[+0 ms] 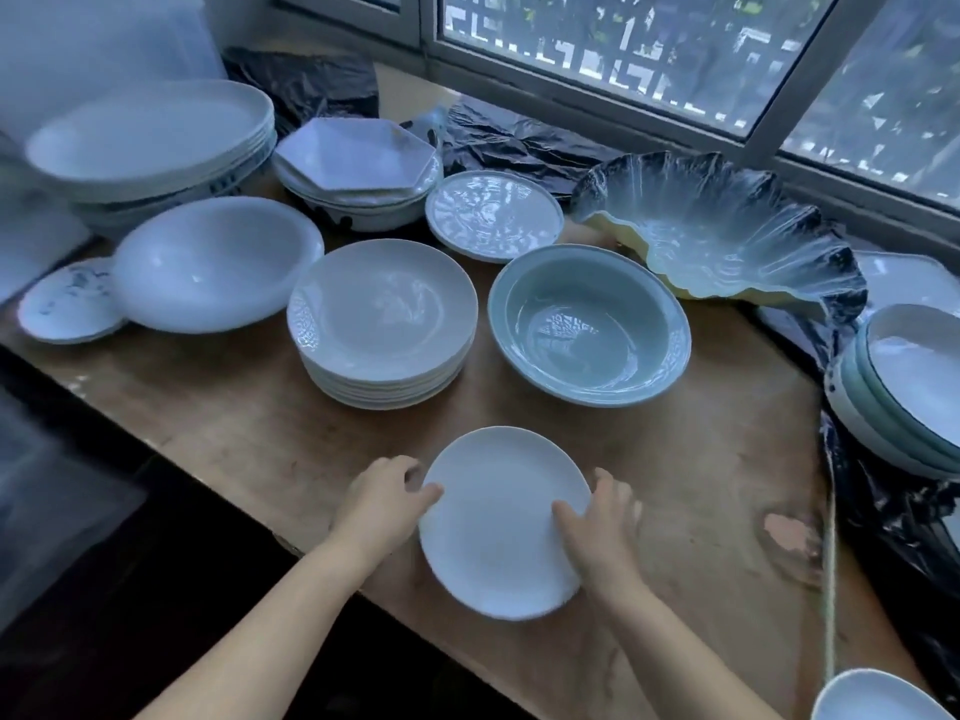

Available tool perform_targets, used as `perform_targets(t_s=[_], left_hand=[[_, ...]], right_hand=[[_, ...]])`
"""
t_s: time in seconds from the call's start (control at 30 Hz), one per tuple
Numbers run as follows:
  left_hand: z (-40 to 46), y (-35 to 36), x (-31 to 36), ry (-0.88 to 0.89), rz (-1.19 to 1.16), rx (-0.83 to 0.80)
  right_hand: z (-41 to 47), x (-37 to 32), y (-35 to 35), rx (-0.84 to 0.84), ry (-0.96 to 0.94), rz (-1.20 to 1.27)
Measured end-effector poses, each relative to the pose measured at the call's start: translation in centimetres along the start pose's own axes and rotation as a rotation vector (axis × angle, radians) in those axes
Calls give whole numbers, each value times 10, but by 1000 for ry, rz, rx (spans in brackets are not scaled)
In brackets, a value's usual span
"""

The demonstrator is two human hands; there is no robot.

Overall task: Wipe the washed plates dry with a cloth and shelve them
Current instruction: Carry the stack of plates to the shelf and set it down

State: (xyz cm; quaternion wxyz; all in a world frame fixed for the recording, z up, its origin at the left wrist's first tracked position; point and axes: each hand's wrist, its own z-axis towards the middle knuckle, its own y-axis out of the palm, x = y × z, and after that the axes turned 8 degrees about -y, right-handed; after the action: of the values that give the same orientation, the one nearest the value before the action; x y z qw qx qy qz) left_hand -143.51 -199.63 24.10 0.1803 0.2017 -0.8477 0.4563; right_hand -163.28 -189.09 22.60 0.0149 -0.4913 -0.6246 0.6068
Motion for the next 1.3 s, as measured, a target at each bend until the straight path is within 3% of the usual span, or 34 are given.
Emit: perform_targets(t_s=[0.07,0.2,0.33,0.43,0.67,0.93,1.3], left_hand=[[-9,-14,-10,6,-3,101],[-35,-47,-42,49,152,355],[-79,-85,-99,58,296,590],[-124,-110,-156,-34,358,729],[-275,-139,-330,-429,286,960],[-518,-113,-526,-911,224,1118],[-756,-35,-656,-1630,74,1104]], right_hand=[[-2,-17,0,85,-201,-219],[-13,-67,16,174,-696,-406],[-49,-137,48,89,-1071,-535],[-97,-188,85,11,-1307,-600],[-285,-274,181,-152,-1834,-562],[-583,-296,294,-334,-2301,-419],[-914,-260,375,-628,-2897,-87]])
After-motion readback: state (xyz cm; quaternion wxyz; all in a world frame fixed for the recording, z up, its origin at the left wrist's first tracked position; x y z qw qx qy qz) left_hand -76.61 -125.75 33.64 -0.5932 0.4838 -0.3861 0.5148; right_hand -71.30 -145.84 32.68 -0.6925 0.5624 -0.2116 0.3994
